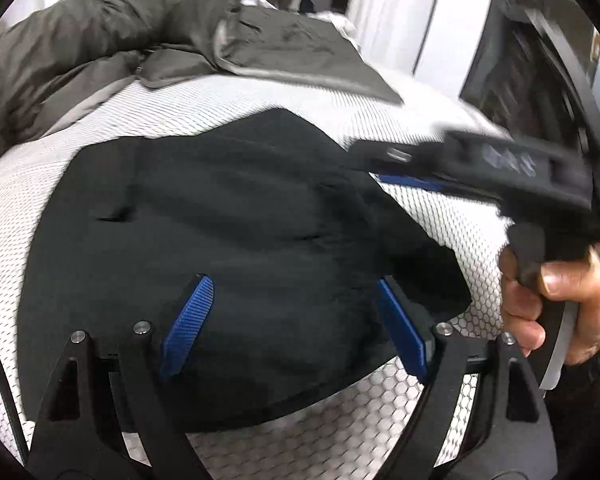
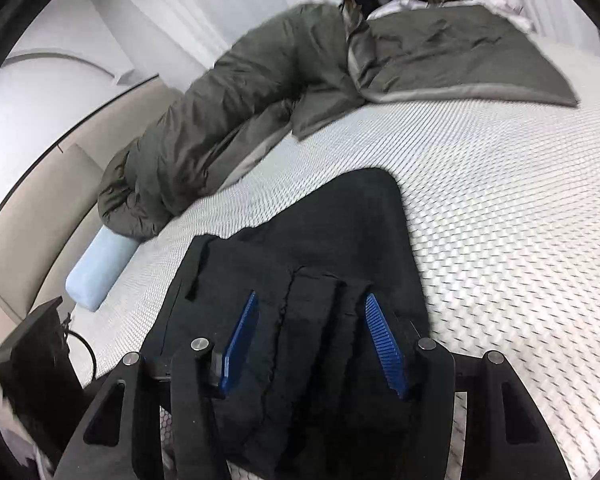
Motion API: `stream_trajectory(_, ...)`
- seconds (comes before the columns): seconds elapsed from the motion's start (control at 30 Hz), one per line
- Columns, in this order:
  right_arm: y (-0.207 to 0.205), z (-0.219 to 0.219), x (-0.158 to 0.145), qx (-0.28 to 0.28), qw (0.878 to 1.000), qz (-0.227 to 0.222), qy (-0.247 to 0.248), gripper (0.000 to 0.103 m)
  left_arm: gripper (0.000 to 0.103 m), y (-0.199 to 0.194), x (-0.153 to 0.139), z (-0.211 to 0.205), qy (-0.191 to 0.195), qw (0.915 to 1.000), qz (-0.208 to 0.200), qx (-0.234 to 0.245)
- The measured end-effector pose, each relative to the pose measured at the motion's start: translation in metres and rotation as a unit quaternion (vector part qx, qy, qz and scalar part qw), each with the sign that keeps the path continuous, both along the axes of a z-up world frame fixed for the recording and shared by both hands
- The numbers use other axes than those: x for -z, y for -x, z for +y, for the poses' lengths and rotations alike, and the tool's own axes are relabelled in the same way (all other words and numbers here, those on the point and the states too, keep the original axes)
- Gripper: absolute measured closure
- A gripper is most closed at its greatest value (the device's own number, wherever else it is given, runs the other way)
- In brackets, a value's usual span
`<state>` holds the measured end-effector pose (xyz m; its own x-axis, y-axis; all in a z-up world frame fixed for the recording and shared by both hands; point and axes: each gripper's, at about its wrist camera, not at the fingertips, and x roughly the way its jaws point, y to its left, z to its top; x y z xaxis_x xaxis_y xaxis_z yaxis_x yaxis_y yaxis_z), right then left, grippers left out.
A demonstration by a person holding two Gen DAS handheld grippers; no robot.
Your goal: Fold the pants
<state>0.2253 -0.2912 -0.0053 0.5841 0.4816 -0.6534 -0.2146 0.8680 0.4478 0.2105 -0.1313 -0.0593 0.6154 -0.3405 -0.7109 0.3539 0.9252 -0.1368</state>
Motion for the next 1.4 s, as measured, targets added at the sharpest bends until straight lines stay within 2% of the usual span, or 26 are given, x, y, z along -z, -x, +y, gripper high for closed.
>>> stream_trajectory(0.1,-0.017,0.011,0.017,-0.020,0.999,0.029,0.007,0.066,0.020,-0.002,0.015,-0.020,-0.056,0.9984,0.007,-0.004)
stream_trajectory(0.2,-0.027,0.020,0.030,-0.025,0.999,0.040,0.022,0.077,0.020,-0.002,0.017,-0.022,-0.052,0.9985,0.010,-0.008)
stream_trajectory(0.27,-0.029,0.020,0.027,-0.013,0.999,0.024,0.032,0.098,0.020,-0.004,0.020,-0.020,-0.042,0.9989,0.018,-0.008)
stream_trajectory(0.37,-0.026,0.020,0.020,0.014,0.998,-0.012,0.056,0.098,0.020,-0.005,0.022,-0.018,-0.033,0.9992,0.023,-0.007)
stream_trajectory(0.5,-0.030,0.026,0.030,0.014,0.995,-0.009,0.094,0.097,0.020,-0.006,0.023,-0.015,-0.027,0.9994,0.022,-0.008)
stream_trajectory(0.53,-0.032,0.019,0.031,0.022,0.996,-0.003,0.083,0.096,0.020,-0.005,0.023,-0.014,-0.028,0.9994,0.020,-0.009)
stream_trajectory(0.6,-0.031,0.000,0.027,0.047,0.997,0.006,0.055,0.088,0.019,-0.004,0.021,-0.014,-0.026,0.9994,0.019,-0.009)
stream_trajectory(0.63,-0.029,-0.014,0.024,0.062,0.997,0.010,0.032,0.081,0.019,-0.002,0.020,-0.012,-0.022,0.9995,0.019,-0.010)
stream_trajectory(0.67,-0.027,-0.023,0.022,0.068,0.998,0.011,0.014,0.078,0.019,0.000,0.018,-0.011,-0.017,0.9996,0.020,-0.012)
stream_trajectory(0.73,-0.018,-0.044,0.015,0.071,0.997,0.007,-0.018,0.078,0.019,0.003,0.016,-0.007,-0.009,0.9996,0.023,-0.011)
stream_trajectory(0.83,0.001,-0.054,0.014,0.046,0.999,0.006,-0.018,0.078,0.019,0.012,0.010,-0.004,-0.007,0.9998,0.015,-0.007)
stream_trajectory(0.9,0.011,-0.049,0.018,0.013,1.000,0.015,0.008,0.077,0.019,0.017,0.006,-0.002,-0.014,0.9998,0.011,-0.003)
stream_trajectory(1.0,0.027,-0.036,0.026,-0.023,0.995,0.022,0.089,0.068,0.019,0.023,-0.005,0.011,-0.027,0.9996,-0.009,-0.004)
stream_trajectory(1.07,0.037,-0.027,0.038,-0.034,0.985,0.032,0.166,0.068,0.019,0.023,-0.009,0.031,-0.025,0.9993,-0.014,-0.022)
stream_trajectory(1.13,0.044,-0.029,0.044,-0.040,0.981,0.032,0.188,0.068,0.019,0.021,-0.011,0.059,-0.013,0.9985,-0.011,-0.053)
stream_trajectory(1.23,0.057,-0.044,0.040,-0.043,0.988,0.045,0.144,0.068,0.019,0.017,-0.008,0.102,0.008,0.9938,0.001,-0.111)
stream_trajectory(1.27,0.062,-0.050,0.039,-0.049,0.991,0.050,0.115,0.068,0.019,0.016,-0.007,0.114,0.019,0.9920,0.005,-0.124)
stream_trajectory(1.33,0.065,-0.060,0.044,-0.054,0.994,0.065,0.070,0.068,0.019,0.018,-0.004,0.131,0.039,0.9898,0.012,-0.137)
stream_trajectory(1.4,0.063,-0.064,0.051,-0.051,0.995,0.074,0.040,0.078,0.019,0.018,-0.005,0.134,0.033,0.9909,0.010,-0.130)
